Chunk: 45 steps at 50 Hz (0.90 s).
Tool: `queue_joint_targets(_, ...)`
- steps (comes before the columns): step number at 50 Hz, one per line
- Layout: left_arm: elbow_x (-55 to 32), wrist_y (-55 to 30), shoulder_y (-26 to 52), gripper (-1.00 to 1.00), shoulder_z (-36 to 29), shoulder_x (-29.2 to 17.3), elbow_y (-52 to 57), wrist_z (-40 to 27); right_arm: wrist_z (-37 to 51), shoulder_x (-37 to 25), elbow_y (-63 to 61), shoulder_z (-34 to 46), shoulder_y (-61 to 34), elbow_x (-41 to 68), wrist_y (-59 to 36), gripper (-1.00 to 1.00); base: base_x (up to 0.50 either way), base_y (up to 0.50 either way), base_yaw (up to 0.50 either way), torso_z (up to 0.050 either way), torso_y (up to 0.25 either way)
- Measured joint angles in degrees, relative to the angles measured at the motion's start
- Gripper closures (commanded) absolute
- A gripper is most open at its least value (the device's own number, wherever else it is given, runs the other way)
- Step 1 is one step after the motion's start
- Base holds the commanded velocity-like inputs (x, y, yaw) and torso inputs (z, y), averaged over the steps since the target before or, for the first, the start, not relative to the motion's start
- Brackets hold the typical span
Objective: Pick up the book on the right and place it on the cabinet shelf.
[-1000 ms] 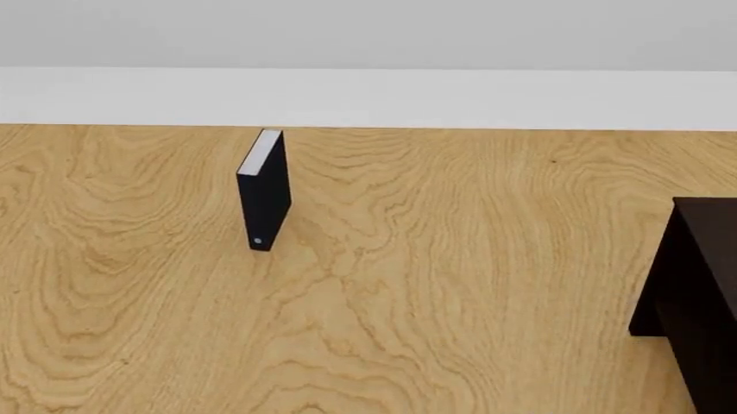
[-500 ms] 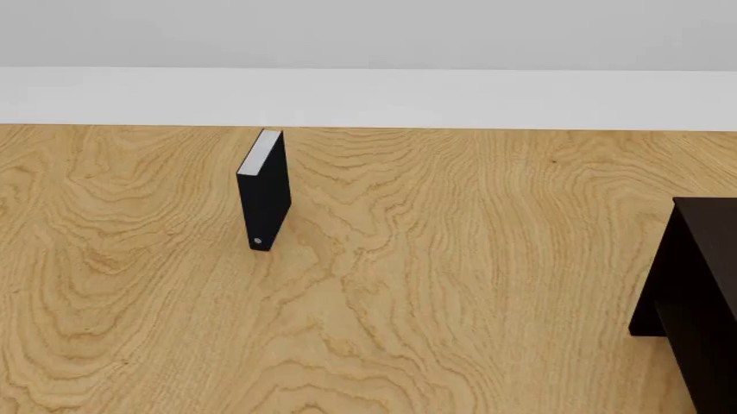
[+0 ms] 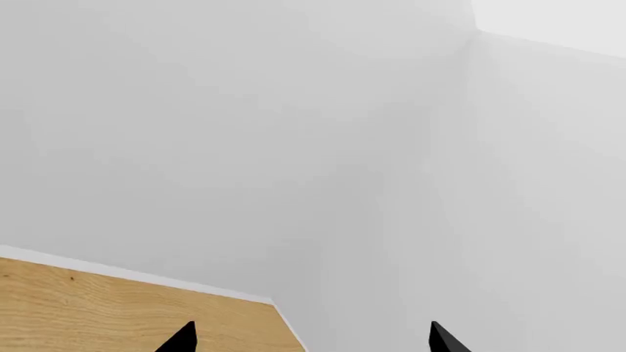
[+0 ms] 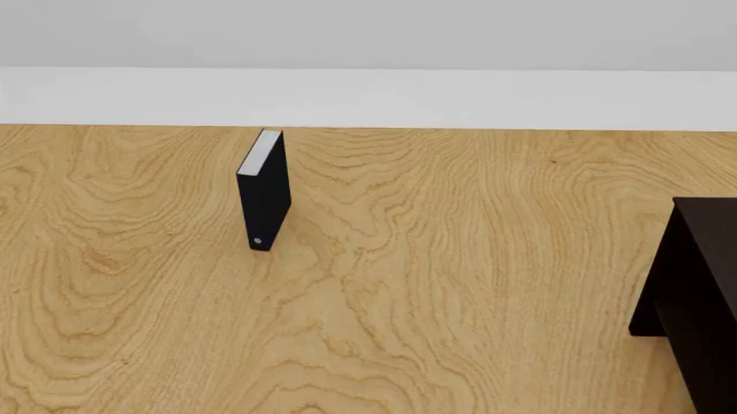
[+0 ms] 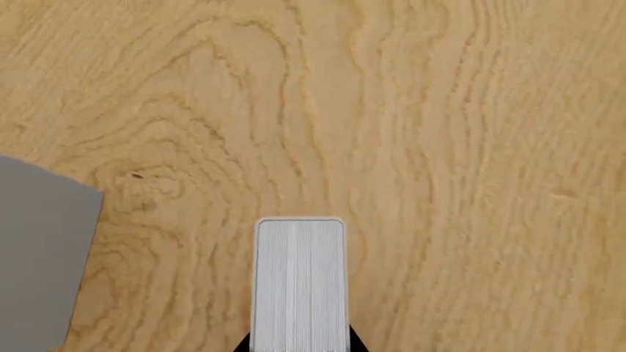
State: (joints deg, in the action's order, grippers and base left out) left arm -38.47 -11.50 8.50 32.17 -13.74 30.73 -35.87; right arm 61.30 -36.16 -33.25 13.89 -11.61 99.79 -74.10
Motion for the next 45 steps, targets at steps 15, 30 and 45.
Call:
queue_joint_targets(15, -0.1, 0.2, -0.1, -1.0, -0.2, -0.3, -0.1, -0.2, 1.0, -0.6, -8.3, 2.0, -4.1, -10.3, -0.9, 1.0, 0.0, 0.0, 0.0, 0.0, 0.0)
queue_joint_targets(30, -0.3, 0.4, -0.2, -1.0, -0.5, -0.5, -0.2, -0.3, 0.5, -3.0, -15.4, 17.3, -10.4, -39.4, 2.5, 1.0, 0.0, 0.0, 0.0, 0.0, 0.001)
queue_joint_targets(45, -0.6, 0.9, -0.4, -1.0, -0.7, -0.6, -0.5, -0.1, -0.7, -1.9, -9.4, 32.8, -16.7, -60.5, 10.9, 1.0, 0.0, 0.0, 0.0, 0.0, 0.001)
